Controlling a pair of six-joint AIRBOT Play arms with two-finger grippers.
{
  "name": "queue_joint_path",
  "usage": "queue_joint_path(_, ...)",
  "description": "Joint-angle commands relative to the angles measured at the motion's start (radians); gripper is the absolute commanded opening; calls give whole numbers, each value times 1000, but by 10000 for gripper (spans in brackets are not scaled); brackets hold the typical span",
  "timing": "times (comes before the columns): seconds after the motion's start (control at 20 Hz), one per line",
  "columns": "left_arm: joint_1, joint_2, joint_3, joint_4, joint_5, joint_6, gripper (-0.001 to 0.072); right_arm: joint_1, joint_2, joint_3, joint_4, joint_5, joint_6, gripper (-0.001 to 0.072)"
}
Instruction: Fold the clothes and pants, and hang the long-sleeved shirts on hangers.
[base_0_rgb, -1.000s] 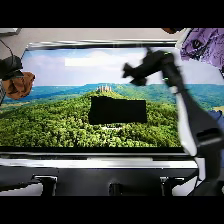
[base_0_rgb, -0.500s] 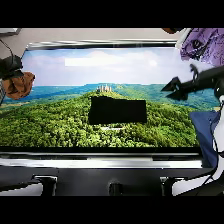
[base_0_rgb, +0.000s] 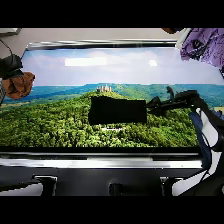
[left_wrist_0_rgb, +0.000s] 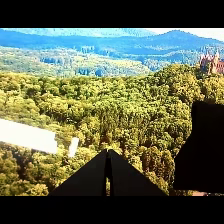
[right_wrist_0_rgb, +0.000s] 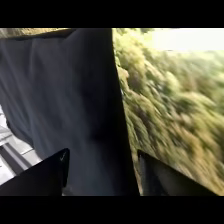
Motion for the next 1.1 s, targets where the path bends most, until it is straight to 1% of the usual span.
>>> queue_joint_path(0.0, 0, 0, 0, 0, 3, 0, 20, 79, -12, -14, 14, 76, -5, 408)
queue_joint_path(0.05, 0, 0, 0, 0, 4, 0, 20, 96, -12, -14, 13, 79, -5, 348)
queue_joint_path(0.1, 0, 0, 0, 0, 7, 0, 20, 110, -12, -14, 14, 81, -5, 244)
queue_joint_path(0.15, 0, 0, 0, 0, 9, 0, 20, 114, -12, -11, 17, 79, -3, 89)
queue_joint_path(0.2, 0, 0, 0, 0, 9, 0, 19, 111, -5, -4, 31, 80, -1, 26)
queue_joint_path(0.25, 0, 0, 0, 0, 9, 0, 20, 102, 9, 11, 33, 83, 8, 25)
queue_joint_path(0.45, 0, 0, 0, 0, 9, 0, 20, -13, 68, 145, 6, 104, 173, 24)
queue_joint_path(0.65, 0, 0, 0, 0, 9, -1, 20, -159, 82, 296, -17, 70, 288, 24)
queue_joint_path(0.8, 0, 0, 0, 0, 10, 0, 20, -267, 82, 390, -54, 60, 361, 24)
queue_joint_path(1.05, 0, 0, 0, 0, 10, -26, 20, -440, 87, 494, -84, 60, 472, 24)
